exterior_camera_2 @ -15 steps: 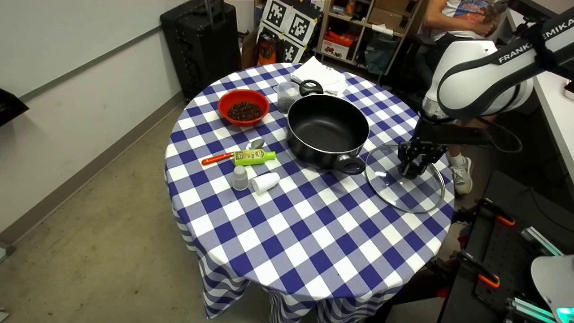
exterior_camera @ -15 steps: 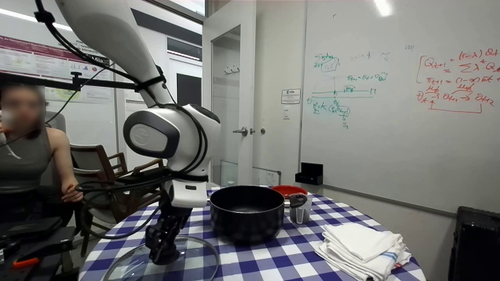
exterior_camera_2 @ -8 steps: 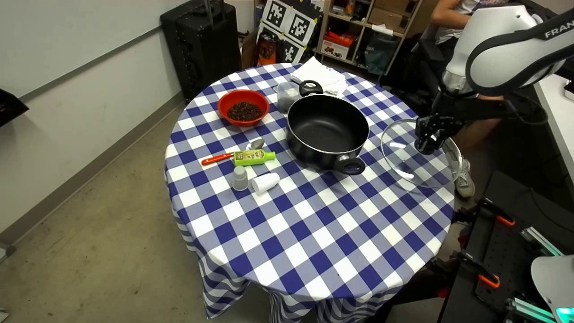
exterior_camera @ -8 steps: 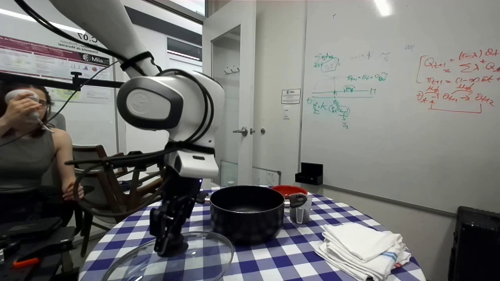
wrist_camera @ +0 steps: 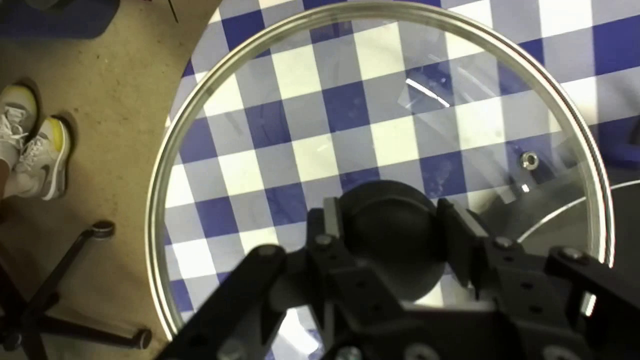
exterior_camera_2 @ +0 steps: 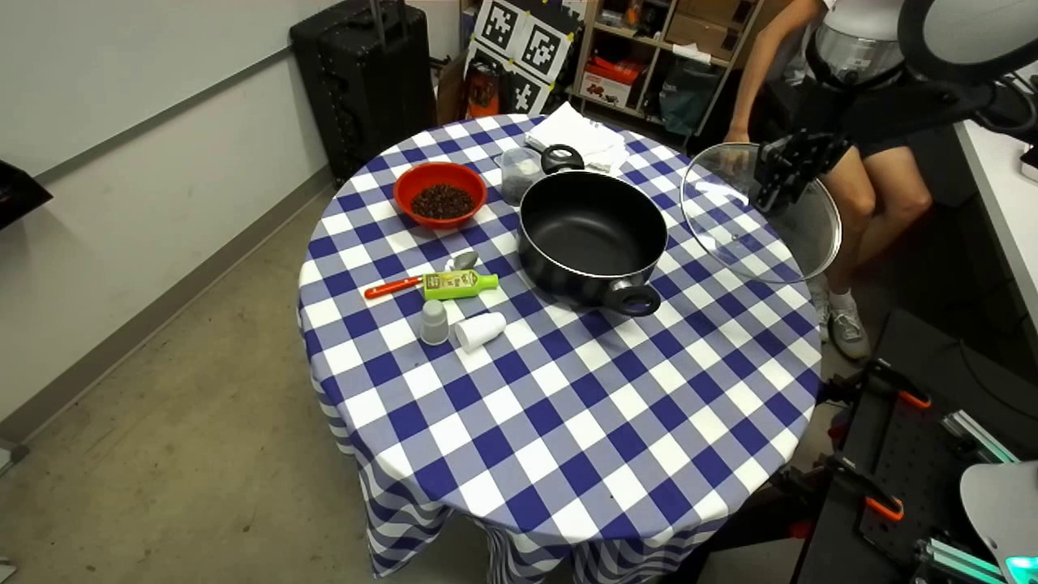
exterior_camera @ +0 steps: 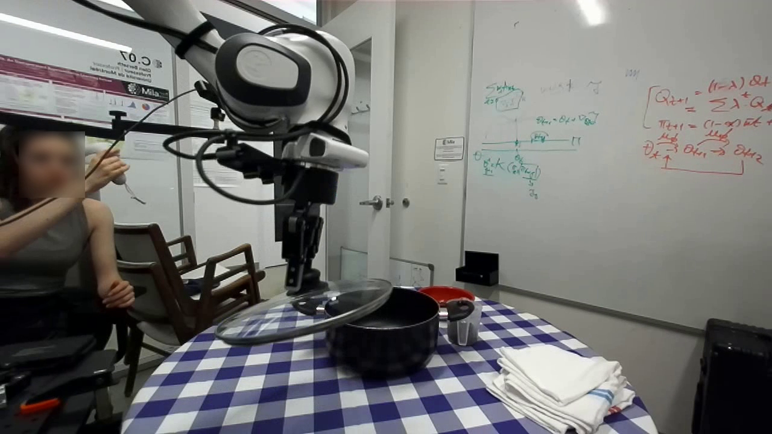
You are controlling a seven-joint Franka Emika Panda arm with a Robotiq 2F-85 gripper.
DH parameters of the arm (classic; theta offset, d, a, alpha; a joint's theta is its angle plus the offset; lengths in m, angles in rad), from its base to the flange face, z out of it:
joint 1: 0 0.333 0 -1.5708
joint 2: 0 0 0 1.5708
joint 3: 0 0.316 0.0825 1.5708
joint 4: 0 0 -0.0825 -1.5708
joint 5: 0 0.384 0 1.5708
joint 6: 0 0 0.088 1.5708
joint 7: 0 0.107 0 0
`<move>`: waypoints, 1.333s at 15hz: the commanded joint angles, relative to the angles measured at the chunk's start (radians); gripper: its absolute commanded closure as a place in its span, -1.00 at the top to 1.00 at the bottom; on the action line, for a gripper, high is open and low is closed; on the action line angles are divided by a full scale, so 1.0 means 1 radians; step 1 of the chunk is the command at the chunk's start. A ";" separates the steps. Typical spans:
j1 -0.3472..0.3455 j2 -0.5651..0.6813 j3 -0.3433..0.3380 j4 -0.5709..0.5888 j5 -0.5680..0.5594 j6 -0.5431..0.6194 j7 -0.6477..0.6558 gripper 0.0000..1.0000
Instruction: Put the lid on the pot
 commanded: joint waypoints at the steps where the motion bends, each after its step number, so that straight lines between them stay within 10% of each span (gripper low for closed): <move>1: 0.026 0.022 0.054 0.128 -0.014 -0.091 -0.044 -0.50; 20: 0.092 0.651 0.123 0.947 -0.097 -0.433 -0.586 -0.50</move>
